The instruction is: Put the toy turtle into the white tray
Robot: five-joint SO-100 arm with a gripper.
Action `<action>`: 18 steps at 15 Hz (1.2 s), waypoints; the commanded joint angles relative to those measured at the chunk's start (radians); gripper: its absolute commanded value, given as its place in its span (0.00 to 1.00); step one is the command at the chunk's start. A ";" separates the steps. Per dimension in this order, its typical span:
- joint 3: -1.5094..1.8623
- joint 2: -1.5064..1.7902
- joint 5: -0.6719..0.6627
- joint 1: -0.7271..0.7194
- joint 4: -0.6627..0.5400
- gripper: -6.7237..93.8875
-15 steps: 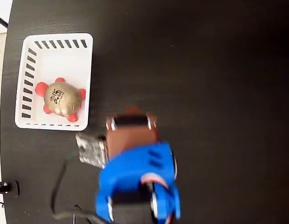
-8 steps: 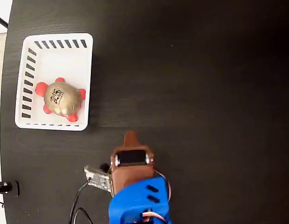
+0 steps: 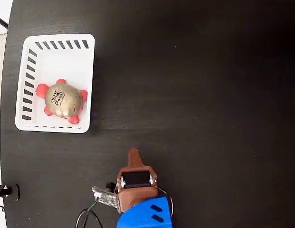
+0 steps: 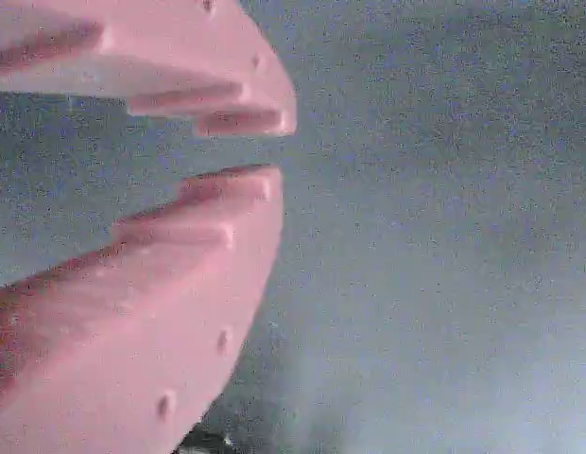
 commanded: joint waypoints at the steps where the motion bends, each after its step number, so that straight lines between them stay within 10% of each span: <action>1: 0.041 0.008 0.005 -0.006 0.021 0.07; 18: 0.040 0.008 0.035 0.003 0.060 0.07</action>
